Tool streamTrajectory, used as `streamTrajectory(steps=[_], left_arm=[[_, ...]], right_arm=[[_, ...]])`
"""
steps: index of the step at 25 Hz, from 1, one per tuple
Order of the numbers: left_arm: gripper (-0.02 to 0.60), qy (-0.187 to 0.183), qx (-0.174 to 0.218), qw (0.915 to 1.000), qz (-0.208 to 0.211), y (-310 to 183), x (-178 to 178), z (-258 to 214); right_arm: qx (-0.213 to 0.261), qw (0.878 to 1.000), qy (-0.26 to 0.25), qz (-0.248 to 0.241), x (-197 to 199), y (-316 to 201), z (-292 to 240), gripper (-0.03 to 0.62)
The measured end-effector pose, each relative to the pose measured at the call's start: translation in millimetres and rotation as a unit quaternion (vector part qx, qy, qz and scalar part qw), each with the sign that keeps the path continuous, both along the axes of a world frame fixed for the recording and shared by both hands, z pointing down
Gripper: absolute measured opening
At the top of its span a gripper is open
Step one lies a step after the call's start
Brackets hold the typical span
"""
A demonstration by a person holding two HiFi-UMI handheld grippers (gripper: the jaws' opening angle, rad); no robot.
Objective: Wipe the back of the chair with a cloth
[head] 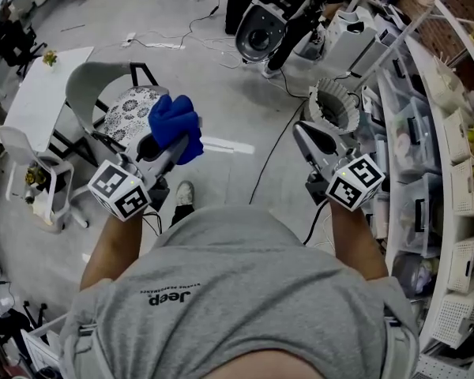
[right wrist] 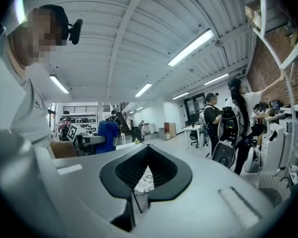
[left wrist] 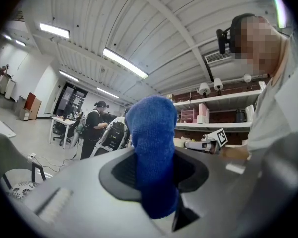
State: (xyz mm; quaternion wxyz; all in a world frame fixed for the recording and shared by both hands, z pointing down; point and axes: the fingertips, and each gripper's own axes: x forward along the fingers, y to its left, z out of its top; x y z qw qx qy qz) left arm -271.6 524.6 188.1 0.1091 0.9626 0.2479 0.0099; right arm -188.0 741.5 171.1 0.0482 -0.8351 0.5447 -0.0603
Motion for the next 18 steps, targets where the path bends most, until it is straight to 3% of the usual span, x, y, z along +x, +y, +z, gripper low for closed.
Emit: streamTrajectory(steps=[7, 15, 18], left_arm=[[0.192, 0.014, -0.021, 0.9988, 0.042, -80.8, 86.7, 21.2], [0.192, 0.039, 0.012, 0.9943, 0.098, -194.9, 213.3, -7.6], [0.192, 0.031, 0.013, 0.9942, 0.102, -233.8, 248.6, -9.0]], right_arm=[[-0.010, 0.999, 0.016, 0.037, 65.6, -71.3, 2.5, 0.005], [0.008, 0.998, 0.030, 0.062, 161.7, -197.5, -28.1, 0.005], [0.012, 0.997, 0.029, 0.071, 192.7, -233.7, -31.0, 0.005]])
